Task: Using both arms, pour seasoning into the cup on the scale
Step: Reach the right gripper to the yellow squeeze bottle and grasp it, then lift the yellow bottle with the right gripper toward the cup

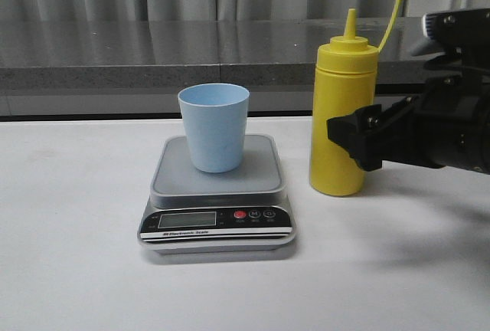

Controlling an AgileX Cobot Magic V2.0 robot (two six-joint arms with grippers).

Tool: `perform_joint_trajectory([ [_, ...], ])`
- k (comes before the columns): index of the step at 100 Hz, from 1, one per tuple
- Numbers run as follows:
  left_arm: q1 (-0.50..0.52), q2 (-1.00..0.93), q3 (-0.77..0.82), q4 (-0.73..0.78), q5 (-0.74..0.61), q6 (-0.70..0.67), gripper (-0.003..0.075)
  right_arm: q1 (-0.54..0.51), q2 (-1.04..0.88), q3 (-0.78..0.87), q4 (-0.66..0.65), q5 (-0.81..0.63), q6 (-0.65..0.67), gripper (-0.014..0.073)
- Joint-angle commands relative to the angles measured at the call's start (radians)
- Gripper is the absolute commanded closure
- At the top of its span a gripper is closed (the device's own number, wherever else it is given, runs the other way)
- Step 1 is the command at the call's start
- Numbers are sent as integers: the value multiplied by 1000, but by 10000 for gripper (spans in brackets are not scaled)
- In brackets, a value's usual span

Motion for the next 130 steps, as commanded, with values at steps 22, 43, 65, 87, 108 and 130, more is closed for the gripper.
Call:
perform_joint_trajectory([
  [22, 1, 5, -28, -8, -73, -2, 740, 3, 36, -101, -8, -121, -5, -53],
  [43, 1, 5, -28, -8, -73, -2, 740, 3, 61, -171, -8, -100, -5, -53],
  [65, 1, 5, -28, -8, -73, -2, 740, 3, 102, -227, -9, -97, -5, -53],
  [87, 1, 5, -28, -8, -73, -2, 740, 3, 112, -235, -9, -99, -5, -17],
  [108, 1, 5, -28, -8, -73, -2, 740, 3, 112, -235, -9, -119, -5, 233],
  [130, 1, 5, -28, -8, -73, -2, 740, 3, 110, -235, -9, -168, -6, 326],
])
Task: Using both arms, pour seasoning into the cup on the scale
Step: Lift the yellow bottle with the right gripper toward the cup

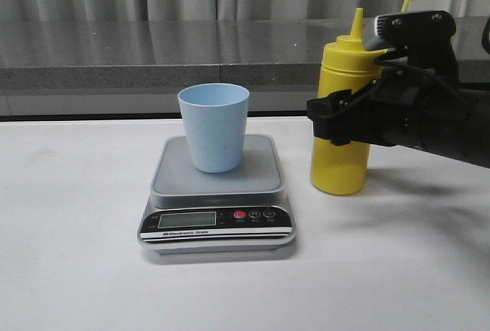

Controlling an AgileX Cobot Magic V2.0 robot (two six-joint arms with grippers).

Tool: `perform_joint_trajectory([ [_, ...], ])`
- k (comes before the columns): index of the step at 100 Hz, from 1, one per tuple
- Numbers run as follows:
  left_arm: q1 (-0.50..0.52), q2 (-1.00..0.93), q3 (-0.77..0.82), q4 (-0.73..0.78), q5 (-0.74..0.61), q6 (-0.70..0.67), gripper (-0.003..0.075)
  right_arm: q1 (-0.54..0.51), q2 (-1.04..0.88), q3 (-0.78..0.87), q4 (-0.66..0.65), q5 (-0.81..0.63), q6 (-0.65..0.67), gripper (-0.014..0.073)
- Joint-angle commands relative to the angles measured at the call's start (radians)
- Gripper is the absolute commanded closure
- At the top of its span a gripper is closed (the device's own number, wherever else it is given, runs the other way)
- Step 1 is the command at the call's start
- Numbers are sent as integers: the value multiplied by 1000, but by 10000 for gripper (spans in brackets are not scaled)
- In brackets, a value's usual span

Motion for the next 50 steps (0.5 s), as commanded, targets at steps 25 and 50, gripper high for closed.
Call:
perform_joint_trajectory([
  [25, 1, 5, -28, -8, -73, -2, 740, -1, -128, -20, -82, -47, -124, 326],
  [50, 1, 5, -28, -8, -73, -2, 740, -1, -257, -36, -110, 248, -212, 326],
])
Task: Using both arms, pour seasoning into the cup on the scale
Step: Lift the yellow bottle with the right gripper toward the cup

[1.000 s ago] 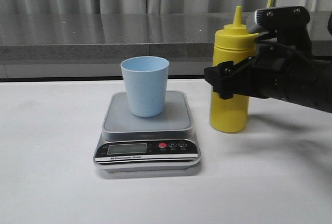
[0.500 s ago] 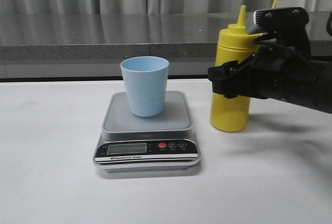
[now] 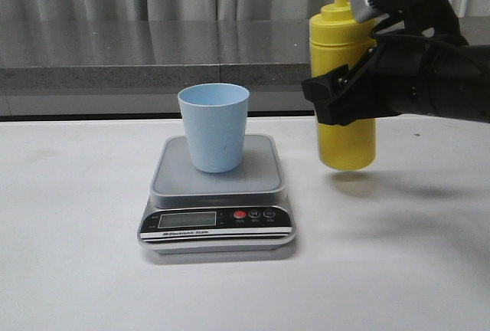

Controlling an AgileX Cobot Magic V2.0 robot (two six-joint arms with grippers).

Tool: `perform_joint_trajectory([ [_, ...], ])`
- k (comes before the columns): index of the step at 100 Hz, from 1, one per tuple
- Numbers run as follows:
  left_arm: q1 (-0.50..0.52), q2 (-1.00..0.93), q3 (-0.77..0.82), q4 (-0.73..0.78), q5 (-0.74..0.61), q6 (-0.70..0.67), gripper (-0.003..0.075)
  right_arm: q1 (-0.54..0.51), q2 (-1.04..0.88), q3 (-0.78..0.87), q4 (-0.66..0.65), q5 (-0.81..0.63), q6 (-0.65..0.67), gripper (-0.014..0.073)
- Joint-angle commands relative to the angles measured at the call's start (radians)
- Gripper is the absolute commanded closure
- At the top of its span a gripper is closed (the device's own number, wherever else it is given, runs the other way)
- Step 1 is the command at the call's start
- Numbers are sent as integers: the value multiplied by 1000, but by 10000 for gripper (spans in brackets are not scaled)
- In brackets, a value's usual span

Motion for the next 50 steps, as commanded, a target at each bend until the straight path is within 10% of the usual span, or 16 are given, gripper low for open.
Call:
perform_joint_trajectory([
  [1, 1, 5, -28, -8, -73, -2, 740, -3, -84, -39, -25, 44, -47, 326],
  [50, 1, 5, -28, -8, -73, -2, 740, 94, -119, -357, -329, 719, -69, 326],
])
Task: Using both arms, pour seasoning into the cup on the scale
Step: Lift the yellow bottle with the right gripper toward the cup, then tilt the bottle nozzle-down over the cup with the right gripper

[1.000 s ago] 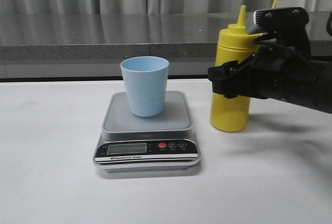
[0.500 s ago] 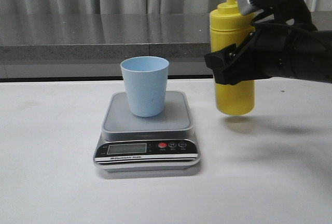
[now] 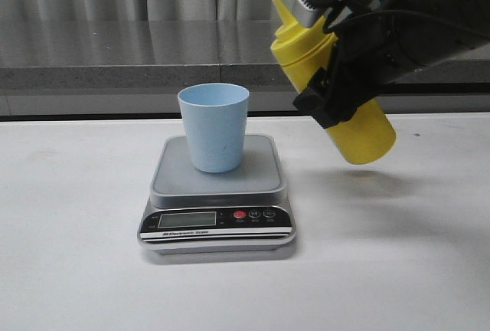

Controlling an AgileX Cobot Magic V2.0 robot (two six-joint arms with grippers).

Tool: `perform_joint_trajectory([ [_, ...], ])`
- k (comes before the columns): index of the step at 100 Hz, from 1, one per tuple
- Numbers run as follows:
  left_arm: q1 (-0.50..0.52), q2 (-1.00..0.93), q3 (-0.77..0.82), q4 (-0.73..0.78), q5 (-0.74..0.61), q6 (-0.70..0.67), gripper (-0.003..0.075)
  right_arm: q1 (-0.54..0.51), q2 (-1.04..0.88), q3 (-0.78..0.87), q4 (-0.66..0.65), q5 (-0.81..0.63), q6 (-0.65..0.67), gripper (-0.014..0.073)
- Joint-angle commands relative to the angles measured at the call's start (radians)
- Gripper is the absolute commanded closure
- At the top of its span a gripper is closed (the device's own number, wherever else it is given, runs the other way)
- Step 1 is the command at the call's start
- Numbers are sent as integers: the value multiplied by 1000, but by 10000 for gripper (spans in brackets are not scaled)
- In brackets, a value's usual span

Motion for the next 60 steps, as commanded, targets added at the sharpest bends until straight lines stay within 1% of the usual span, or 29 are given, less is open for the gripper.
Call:
perform_joint_trajectory([
  [1, 1, 5, -28, -8, -73, -2, 740, 21, -48, -81, -73, 43, -9, 326],
  [22, 1, 5, -28, -8, -73, -2, 740, 73, -41, -182, -240, 231, -9, 326],
  [42, 1, 5, -28, -8, -73, -2, 740, 115, -23, -228, -431, 394, -9, 326],
  [60, 1, 5, -28, -8, -73, -2, 740, 150, 11, -259, -554, 514, -9, 326],
])
